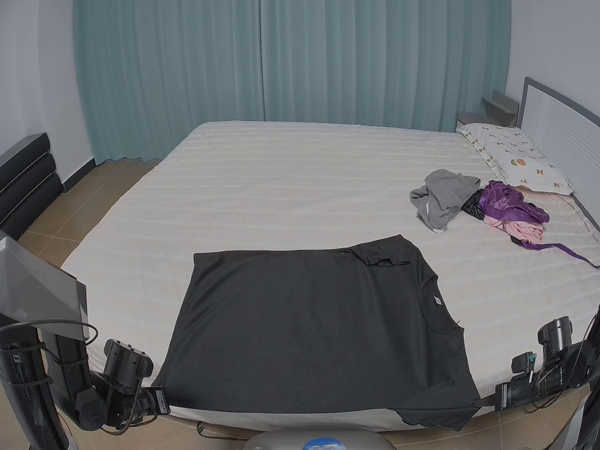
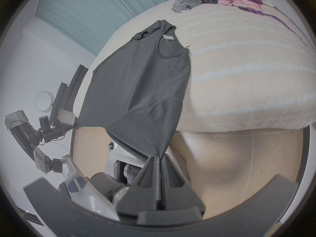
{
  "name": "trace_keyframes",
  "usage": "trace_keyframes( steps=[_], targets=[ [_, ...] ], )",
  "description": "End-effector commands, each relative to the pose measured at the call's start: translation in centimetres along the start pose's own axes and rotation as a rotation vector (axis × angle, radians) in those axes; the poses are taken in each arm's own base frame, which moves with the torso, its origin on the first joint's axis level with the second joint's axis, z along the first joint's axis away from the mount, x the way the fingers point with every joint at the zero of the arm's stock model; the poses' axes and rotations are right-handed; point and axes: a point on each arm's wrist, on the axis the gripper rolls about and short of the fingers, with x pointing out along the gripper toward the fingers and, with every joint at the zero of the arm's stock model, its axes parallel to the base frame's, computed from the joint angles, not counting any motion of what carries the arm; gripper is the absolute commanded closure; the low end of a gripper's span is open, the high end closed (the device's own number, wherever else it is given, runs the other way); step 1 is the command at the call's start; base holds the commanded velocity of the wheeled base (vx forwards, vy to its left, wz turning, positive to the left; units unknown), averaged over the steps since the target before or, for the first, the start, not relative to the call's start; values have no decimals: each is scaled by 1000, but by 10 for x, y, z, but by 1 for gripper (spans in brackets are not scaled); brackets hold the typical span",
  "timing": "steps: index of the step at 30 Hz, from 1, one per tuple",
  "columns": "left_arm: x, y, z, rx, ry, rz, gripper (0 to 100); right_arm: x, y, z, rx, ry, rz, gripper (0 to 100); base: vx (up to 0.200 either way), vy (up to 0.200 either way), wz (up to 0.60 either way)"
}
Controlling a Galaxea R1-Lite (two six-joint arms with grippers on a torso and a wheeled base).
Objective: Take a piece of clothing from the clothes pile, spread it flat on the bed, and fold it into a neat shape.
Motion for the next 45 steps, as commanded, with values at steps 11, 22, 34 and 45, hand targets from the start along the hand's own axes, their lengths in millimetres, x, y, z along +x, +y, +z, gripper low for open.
trace_keyframes(
  steps=[11,22,34,45],
  targets=[
    [-13,3,1,7,-12,-22,100,-9,2,-4,-9,-21,1,100,0,0,0],
    [-7,-8,46,-163,-249,-125,100,-7,4,35,19,-204,71,100,0,0,0],
    [-7,-11,67,-197,-326,-142,100,-8,9,67,34,-308,97,100,0,0,0],
    [-17,-5,56,-187,-307,-136,100,-16,16,70,1,-346,108,100,0,0,0]
  ],
)
